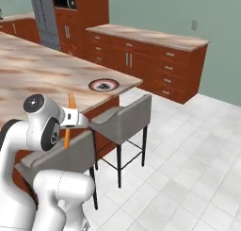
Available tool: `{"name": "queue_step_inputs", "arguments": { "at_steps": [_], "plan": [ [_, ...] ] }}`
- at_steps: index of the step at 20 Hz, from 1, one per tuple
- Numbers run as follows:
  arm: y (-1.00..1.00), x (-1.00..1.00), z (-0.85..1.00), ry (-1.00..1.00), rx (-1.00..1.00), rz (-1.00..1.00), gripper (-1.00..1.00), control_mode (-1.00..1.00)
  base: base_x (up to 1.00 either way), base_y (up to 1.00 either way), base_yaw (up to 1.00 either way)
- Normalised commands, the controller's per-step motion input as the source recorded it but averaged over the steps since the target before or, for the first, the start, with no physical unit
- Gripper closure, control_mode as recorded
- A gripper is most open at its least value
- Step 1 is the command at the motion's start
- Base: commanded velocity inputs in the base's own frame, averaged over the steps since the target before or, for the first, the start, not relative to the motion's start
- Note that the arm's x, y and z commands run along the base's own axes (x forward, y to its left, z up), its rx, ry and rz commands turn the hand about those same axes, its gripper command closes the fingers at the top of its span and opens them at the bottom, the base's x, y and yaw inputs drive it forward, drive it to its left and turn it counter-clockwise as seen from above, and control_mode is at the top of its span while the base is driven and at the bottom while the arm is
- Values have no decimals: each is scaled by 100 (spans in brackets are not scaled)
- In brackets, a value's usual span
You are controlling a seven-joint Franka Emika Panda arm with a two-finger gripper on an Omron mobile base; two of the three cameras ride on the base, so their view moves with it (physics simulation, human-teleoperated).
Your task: Take the fork and place it on the left side of the plate. Then take the spoon and place it on the right side of the plate. Make sure they're directly next to the plate.
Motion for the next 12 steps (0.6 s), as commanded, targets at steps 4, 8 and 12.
{"name": "queue_step_inputs", "arguments": {
  "at_steps": [4,8,12],
  "plan": [
    [0,0,0,0,0,0,100,100,28,-66,41],
    [0,0,0,0,0,0,100,100,28,-63,41],
    [0,0,0,0,0,0,100,100,28,-62,42]
  ]
}}
